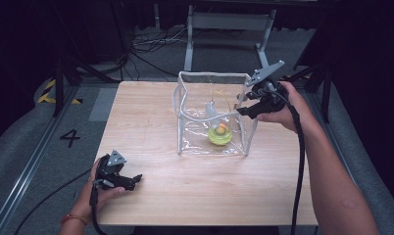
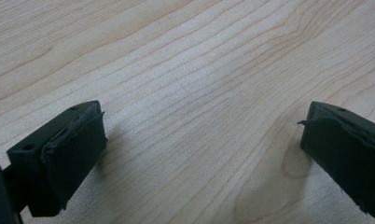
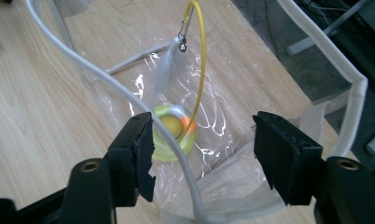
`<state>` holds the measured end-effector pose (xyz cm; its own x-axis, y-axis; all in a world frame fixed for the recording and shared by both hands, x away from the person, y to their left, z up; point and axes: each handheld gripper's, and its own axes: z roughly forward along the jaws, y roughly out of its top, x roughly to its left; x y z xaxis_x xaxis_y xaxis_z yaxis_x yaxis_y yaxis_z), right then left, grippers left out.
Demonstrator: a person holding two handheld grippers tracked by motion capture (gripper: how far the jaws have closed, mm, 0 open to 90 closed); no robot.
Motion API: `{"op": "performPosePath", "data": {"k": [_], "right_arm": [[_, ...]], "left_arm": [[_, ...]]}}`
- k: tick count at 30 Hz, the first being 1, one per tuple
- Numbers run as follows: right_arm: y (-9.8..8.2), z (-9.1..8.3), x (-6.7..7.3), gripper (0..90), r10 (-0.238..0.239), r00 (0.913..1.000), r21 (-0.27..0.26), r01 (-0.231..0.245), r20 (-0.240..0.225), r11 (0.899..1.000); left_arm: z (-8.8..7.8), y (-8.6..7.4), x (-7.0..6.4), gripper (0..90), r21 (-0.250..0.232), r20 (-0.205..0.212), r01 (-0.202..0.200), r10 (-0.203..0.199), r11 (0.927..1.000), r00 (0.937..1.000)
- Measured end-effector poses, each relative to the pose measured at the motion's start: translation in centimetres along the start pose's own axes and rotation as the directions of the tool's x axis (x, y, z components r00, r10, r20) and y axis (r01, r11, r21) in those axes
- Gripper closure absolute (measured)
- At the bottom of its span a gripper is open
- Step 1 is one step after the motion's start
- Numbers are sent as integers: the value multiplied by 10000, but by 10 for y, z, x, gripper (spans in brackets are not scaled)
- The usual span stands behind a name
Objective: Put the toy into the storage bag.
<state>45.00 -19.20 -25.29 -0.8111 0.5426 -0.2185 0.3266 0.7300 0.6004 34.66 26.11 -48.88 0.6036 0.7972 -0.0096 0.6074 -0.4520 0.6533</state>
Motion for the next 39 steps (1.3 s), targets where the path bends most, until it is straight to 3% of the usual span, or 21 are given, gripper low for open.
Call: {"op": "performPosePath", "data": {"k": [6,16,31,39], "right_arm": [[-15,-17,6,316,-82,9996,-264,89,283,9996],[-41,-29,12,295,-109,9979,-411,136,645,9991],[-83,-30,19,290,-81,9961,-139,94,881,9999],[-115,-15,21,289,-9,9968,229,-10,804,9997]], "left_arm": [[0,0,0,3,-2,-6,4,-4,10000,10000],[0,0,0,3,-2,-9,4,-4,10000,10000],[0,0,0,3,-5,-27,11,-11,10000,10000],[0,0,0,3,-10,-26,24,-24,10000,10000]]}}
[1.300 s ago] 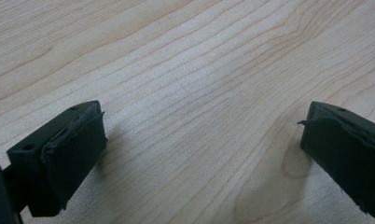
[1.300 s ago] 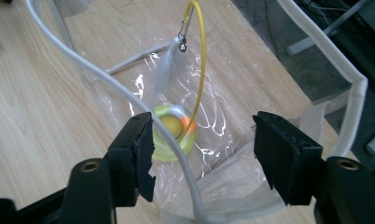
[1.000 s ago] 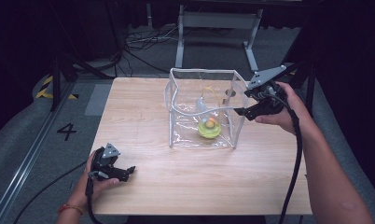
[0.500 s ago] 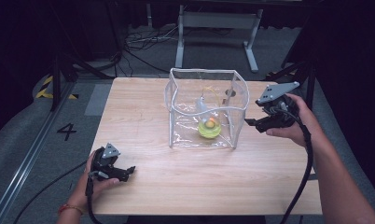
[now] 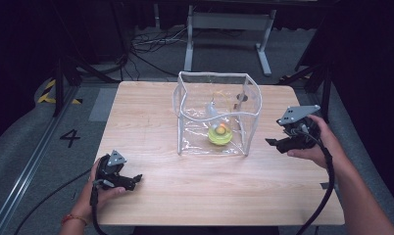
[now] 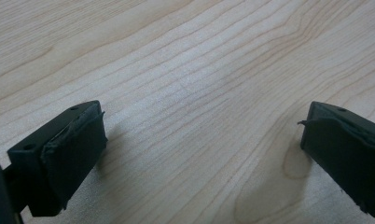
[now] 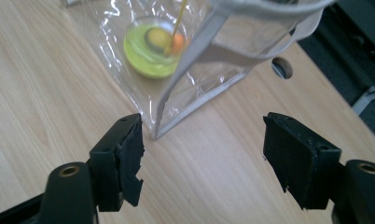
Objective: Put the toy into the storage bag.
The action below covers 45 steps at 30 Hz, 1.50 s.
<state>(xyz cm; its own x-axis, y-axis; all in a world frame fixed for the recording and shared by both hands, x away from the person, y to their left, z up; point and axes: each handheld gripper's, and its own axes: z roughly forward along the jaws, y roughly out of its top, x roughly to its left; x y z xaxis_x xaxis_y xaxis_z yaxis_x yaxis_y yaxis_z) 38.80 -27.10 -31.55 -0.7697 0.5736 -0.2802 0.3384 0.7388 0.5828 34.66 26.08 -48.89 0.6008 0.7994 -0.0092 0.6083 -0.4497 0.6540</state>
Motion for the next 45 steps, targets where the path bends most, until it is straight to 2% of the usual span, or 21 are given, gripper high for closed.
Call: {"op": "performPosePath", "data": {"k": [11,17,20,34,39,41,45], "right_arm": [[-35,20,11,284,97,9999,310,-100,93,9995],[-53,34,17,278,310,9991,548,-295,-277,9981],[-60,40,19,273,334,9994,713,-324,-128,9969],[-92,62,28,256,597,9981,1048,-579,-146,9928],[-109,66,28,255,993,9950,898,-980,-102,9911],[-118,68,28,229,1304,9913,864,-1283,-187,9880],[-132,69,28,221,1604,9870,672,-1595,-84,9849]], "left_arm": [[0,0,0,3,12,-33,10,-10,10000,10000],[0,0,0,3,6,-33,19,-19,10000,10000],[0,0,0,4,6,-18,9,-9,10000,10000],[0,0,0,4,12,-35,12,-12,10000,10000],[0,0,0,3,6,-25,10,-10,10000,10000],[0,0,0,4,6,-32,14,-14,10000,10000],[0,0,0,3,4,-32,19,-19,10000,10000]]}}
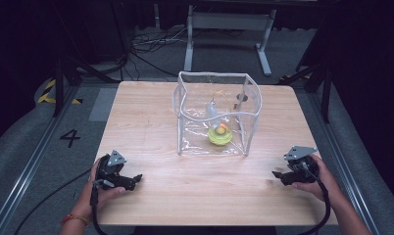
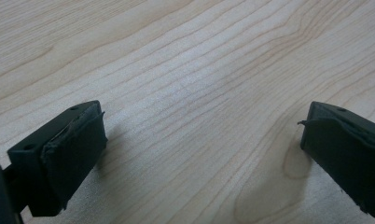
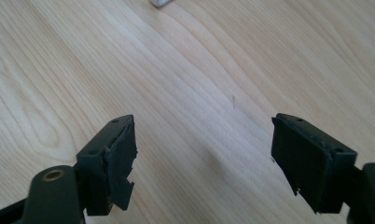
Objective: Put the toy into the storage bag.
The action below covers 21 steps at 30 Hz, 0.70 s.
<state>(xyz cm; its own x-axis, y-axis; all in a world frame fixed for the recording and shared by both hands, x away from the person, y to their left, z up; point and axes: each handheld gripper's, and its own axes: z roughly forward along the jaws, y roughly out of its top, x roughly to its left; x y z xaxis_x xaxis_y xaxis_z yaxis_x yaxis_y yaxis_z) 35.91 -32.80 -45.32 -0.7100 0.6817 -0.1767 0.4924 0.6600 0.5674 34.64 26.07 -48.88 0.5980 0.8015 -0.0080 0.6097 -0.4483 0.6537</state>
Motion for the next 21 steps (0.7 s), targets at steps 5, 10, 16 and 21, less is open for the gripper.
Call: {"op": "performPosePath", "data": {"k": [5,10,16,21], "right_arm": [[-27,-1,-4,220,201,9997,-579,-191,160,9981],[-48,-2,-7,211,456,9990,-852,-453,14,9953],[-70,-5,-14,206,1480,9889,-1605,-1480,-119,9759],[-80,-3,-18,173,2344,9715,-1959,-2365,-339,9517]], "left_arm": [[0,0,0,3,1,3,-3,3,10000,10000],[0,0,0,3,10,15,-13,13,10000,10000],[0,0,0,3,-7,4,10,-10,10000,10000],[0,0,0,3,-11,0,27,-27,10000,10000]]}}
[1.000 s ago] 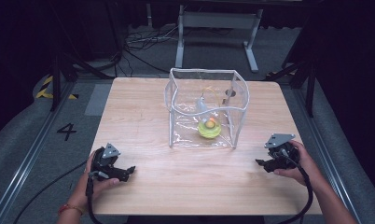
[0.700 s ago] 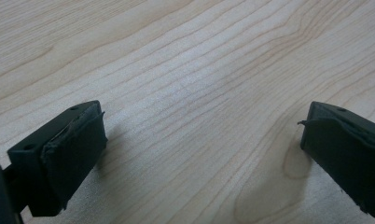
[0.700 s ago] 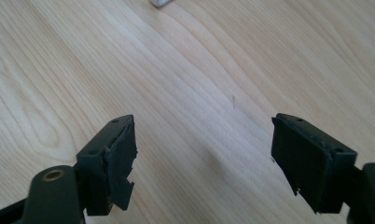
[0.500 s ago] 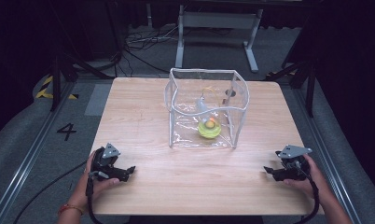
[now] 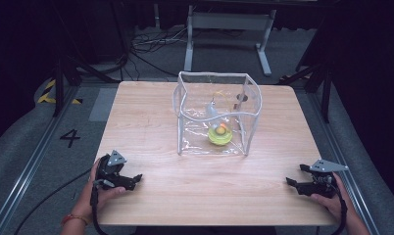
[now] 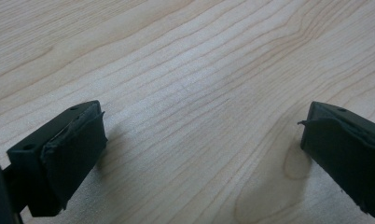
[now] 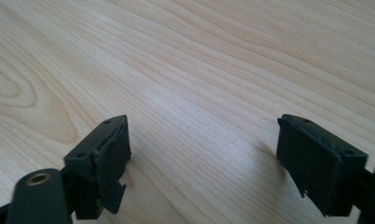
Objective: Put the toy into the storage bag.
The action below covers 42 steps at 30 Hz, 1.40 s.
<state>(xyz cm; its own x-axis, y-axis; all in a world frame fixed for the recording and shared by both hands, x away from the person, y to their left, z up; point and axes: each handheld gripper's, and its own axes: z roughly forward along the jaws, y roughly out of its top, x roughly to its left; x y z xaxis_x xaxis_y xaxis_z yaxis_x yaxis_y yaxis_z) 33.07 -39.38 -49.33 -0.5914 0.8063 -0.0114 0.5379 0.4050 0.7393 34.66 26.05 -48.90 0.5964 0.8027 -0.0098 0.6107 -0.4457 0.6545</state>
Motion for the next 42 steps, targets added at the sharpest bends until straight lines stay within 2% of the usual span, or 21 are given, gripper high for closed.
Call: {"op": "performPosePath", "data": {"k": [2,9,25,29,36,42], "right_arm": [[0,1,-1,171,143,9998,70,-142,-133,9999],[1,2,0,157,288,9996,85,-288,1,9996],[1,2,1,151,339,9994,87,-340,82,9994],[1,1,1,148,381,9992,104,-383,141,9992],[0,1,4,148,218,9993,32,-219,317,9998],[0,1,2,148,354,9992,89,-355,202,9993]], "left_arm": [[0,0,0,3,6,1,-7,7,10000,10000],[0,0,0,3,-22,-35,54,-55,10000,10000],[1,0,-1,1,-15,-67,109,-110,9999,9999],[1,1,-1,1,-44,-133,246,-247,9997,9996],[1,1,-1,0,-5,-162,252,-252,9997,9996],[1,1,-1,0,-31,-165,244,-244,9997,9996]]}}
